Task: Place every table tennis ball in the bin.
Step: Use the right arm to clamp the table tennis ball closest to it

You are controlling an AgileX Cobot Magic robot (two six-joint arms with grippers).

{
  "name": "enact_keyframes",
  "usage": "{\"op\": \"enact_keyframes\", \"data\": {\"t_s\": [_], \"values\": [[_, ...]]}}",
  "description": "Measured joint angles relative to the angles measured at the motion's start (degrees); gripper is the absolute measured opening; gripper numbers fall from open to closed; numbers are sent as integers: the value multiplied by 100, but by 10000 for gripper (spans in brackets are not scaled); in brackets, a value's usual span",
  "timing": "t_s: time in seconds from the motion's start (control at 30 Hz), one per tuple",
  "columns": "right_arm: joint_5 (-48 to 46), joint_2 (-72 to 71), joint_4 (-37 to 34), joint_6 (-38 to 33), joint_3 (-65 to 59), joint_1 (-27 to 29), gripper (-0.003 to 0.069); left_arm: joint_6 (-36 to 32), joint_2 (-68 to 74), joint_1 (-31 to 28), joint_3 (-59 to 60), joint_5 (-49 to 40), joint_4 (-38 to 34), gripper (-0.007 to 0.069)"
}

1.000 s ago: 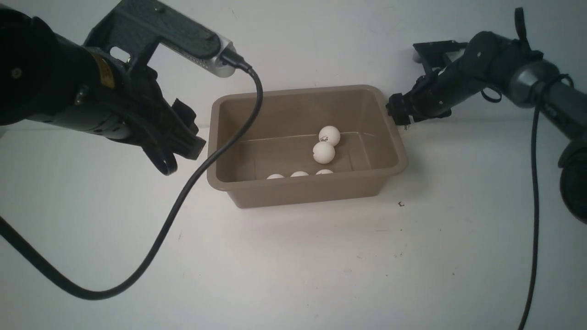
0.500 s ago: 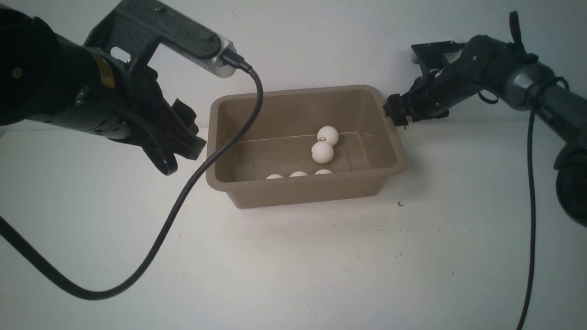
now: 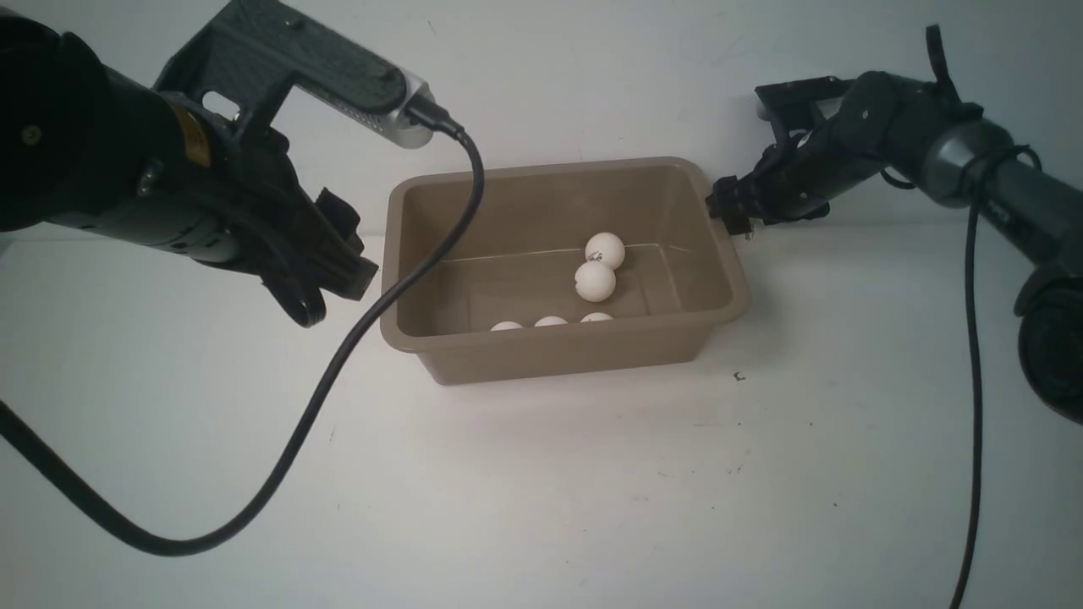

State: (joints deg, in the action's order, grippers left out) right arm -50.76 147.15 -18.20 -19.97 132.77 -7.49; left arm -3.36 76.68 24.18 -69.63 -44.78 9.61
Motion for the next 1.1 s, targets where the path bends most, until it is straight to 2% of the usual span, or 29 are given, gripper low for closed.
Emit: {"op": "enact_keyframes", "data": {"t_s": [0.43,1.1], "values": [[-516,-25,-677,-587,50,295,547,0,0,0,0,0,0,415],[-572,-25,-653,-624,50,343,547,0,0,0,0,20,0,415]]}}
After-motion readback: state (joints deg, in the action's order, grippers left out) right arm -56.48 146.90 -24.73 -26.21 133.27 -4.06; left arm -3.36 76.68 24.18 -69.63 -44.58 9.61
